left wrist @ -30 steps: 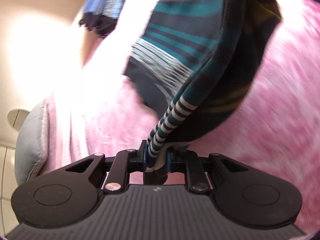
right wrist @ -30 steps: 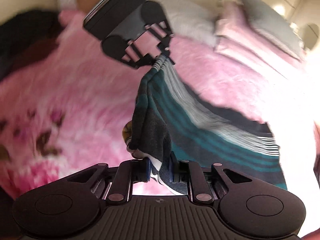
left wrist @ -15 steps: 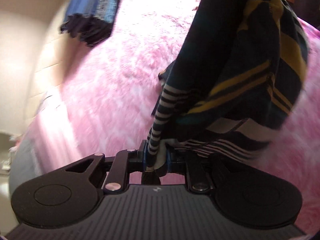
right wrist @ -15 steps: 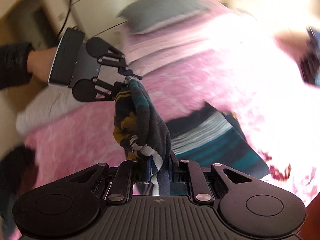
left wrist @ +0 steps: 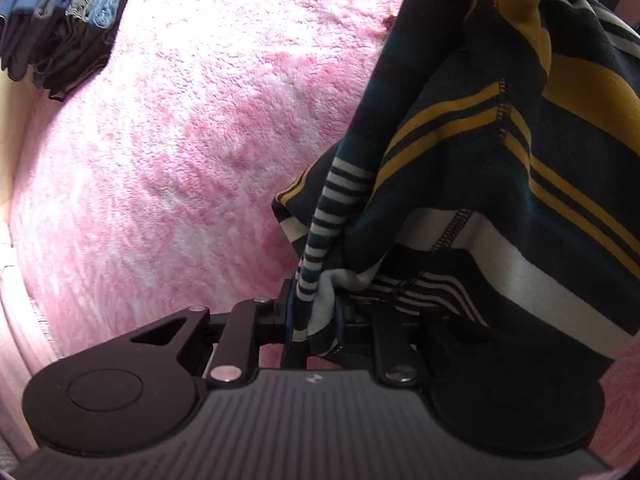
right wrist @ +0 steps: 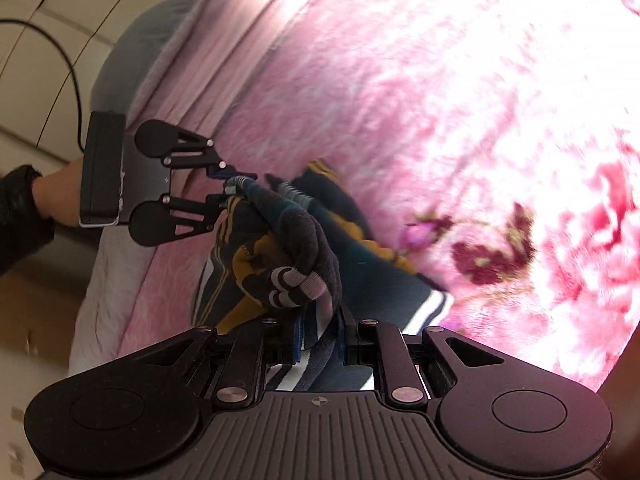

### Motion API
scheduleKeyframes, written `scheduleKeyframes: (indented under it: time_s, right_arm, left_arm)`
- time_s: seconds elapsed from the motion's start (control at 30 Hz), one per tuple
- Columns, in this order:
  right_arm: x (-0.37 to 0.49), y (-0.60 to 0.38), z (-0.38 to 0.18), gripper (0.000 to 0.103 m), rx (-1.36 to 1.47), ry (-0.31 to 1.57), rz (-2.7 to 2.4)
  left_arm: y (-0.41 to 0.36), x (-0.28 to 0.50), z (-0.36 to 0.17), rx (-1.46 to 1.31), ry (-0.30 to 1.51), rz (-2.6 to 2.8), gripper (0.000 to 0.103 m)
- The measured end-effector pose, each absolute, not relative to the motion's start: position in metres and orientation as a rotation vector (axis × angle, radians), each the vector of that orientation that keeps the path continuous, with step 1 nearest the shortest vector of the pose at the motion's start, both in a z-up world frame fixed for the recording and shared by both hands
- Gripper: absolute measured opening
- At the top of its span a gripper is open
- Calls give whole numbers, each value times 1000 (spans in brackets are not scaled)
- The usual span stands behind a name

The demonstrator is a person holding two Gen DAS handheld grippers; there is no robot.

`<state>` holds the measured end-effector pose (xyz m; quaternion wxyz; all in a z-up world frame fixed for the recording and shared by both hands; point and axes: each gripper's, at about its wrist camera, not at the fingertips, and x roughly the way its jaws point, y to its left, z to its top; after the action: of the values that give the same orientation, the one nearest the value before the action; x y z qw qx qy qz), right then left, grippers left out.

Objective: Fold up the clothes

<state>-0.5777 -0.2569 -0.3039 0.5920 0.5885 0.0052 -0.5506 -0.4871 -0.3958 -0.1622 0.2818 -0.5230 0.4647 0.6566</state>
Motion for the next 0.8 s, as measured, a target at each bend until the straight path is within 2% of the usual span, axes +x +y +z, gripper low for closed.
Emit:
scheduleKeyframes:
  time_s: [0.1,0.17,0.27,0.33,0.4,0.43,0.53,0.77,0.8]
  right_arm:
    - [-586,-257,-321,15,1433,-23,-1276]
    - [-592,-256,-332,15,1491,-63,-1274]
    - [-597,-254,-331,17,1513,-75,-1285]
    - [-597,-251,-322,23,1495,-47,-1323]
    - [-596,-247,-310,50,1481,-25,-1392]
    - [-597,-243,-305,54,1472,-21,-1427]
    - [-598,-236,-294,55,1451,-43,-1470]
    - [-586,-258,-308,56,1478,-84,-1446]
    - [-587,-259,-311,49,1486,-97,-1460]
  left_arm:
    - [-400,-489,-168,-1426,1211,1780,24]
    - [-402,-497,-171,-1451,1182,1818,36]
    - [-413,-501,-161,-1488,1125,1903,38]
    - [-423,-500,-151,-1513,1080,1970,38]
    - [-434,-499,-140,-1536,1034,2036,38]
    - [-441,-497,-134,-1557,984,2082,37]
    - [-461,-487,-120,-1637,718,2216,37]
    - [-447,-474,-156,-1720,443,2261,35]
    - [-445,-472,-161,-1731,403,2266,35]
